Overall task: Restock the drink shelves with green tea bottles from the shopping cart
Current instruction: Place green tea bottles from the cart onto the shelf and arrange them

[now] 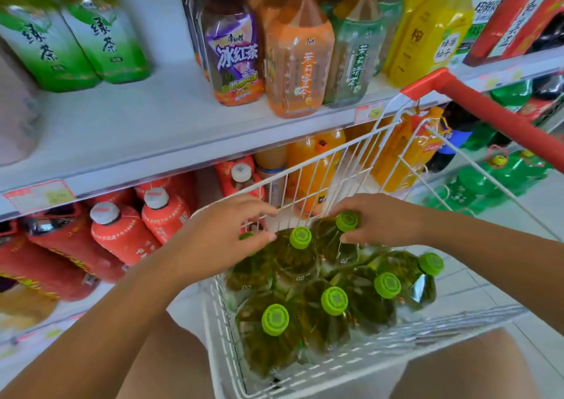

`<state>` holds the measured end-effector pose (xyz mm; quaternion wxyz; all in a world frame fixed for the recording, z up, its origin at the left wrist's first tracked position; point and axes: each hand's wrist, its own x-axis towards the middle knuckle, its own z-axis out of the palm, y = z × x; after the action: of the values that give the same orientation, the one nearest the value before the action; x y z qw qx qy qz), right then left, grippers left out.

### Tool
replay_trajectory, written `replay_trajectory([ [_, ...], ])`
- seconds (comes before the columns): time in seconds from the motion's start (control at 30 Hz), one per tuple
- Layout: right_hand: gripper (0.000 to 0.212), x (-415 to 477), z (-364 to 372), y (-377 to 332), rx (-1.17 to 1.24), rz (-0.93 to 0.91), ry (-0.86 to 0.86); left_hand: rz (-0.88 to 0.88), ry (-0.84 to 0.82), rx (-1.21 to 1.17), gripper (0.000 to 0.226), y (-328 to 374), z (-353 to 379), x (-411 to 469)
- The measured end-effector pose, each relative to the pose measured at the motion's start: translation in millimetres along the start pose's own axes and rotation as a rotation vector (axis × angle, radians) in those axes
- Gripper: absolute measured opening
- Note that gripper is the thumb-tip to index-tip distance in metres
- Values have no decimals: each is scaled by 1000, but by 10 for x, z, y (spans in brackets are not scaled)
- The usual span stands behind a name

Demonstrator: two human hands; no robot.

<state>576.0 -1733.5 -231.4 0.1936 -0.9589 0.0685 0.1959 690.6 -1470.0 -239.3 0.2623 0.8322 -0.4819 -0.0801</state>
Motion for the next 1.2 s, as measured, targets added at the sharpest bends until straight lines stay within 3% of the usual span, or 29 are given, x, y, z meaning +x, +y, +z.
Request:
replay_trajectory([
  [0.1, 53, -31, 38, -191, -186, -110, 130, -37, -58, -3, 30, -110, 12, -85],
  [0.2, 59, -41, 120, -573, -47, -248, 28, -82, -62, -39, 29, -153, -35, -134],
  [0.27, 62, 72, 230, -680, -61, -238, -1, -101, -72, -62, 29, -164, -46, -144],
  [0.47, 44, 147, 243, -591, -40, -130, 129, -144, -128, -54, 41, -160, -92, -137],
  [0.63, 34, -136, -302, -615, 112, -197, 246, -142, -217, -220, 78, -32, -186, 67],
  [0.7, 33, -273, -588, -702, 288, -258, 241, -101, -262, -315, 91, 62, -262, 211],
  [0.87, 34, -454, -1073, -857, 577, -419, 178, -51, -347, -621, 95, 229, -450, 558],
  [1.0, 40, -374, -1160, -991, 703, -481, 299, -69, -117, -868, 79, 225, -501, 528],
  [1.1, 43, -230, -1088, -1030, 870, -518, 546, -77, 169, -956, 76, 199, -652, 416],
  [1.2, 19, -4, -785, -990, 950, -307, 815, -80, 411, -1016, 69, 58, -950, 311],
])
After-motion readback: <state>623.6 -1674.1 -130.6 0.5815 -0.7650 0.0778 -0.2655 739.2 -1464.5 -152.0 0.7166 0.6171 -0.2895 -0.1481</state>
